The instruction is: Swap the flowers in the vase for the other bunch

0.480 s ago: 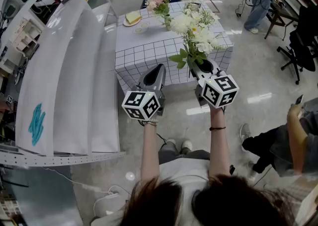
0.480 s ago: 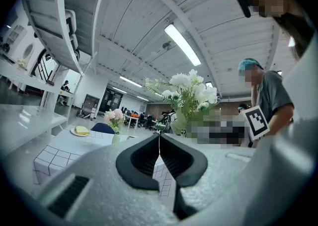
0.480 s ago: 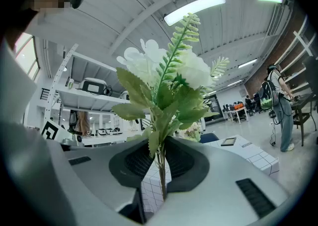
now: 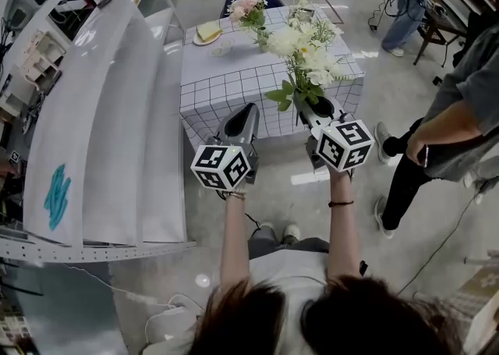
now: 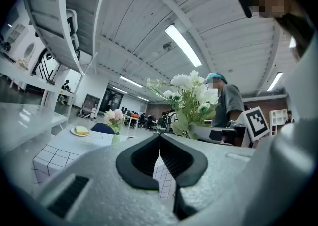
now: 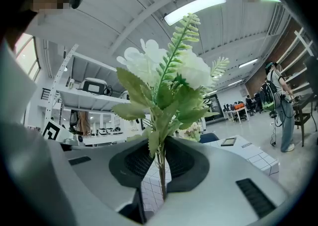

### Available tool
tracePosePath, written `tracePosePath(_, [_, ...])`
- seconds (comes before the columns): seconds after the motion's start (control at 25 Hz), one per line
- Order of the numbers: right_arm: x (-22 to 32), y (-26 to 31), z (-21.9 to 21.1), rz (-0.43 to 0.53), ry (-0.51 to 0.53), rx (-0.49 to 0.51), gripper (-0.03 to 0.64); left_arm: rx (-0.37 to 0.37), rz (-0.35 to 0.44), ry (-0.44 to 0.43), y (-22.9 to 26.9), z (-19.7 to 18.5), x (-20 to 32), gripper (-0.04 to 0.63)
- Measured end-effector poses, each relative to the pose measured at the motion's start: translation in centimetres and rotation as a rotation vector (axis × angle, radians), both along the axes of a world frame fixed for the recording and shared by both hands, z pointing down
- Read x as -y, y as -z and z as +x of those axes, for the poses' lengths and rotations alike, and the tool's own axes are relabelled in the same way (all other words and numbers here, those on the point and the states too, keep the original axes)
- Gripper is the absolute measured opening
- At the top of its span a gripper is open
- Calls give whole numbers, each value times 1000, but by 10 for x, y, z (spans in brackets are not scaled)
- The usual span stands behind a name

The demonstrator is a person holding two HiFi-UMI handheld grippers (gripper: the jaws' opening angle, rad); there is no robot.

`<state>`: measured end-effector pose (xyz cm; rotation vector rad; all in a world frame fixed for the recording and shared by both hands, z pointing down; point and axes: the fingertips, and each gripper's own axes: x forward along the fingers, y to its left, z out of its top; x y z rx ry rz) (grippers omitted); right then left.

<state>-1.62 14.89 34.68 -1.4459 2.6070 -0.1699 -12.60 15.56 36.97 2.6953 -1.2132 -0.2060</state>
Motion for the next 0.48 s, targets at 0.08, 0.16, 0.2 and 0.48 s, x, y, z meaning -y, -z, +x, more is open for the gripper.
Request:
tracePosePath(0.08, [0,0,3,-2,6,10,64,2,-2,-1,0,3,0,14])
tracePosePath(0.16, [0,1,6,-4,12,20,64,6,-4,-1,-1,5,-2,14])
tracePosePath(0.2, [-1,0,7,-6,14,23,64,10,-6,0,-2,5,-3,14])
tracePosePath(0.48, [-3,-6,9,-17,17,42,64,14,-28,19,-9,1,-7,14])
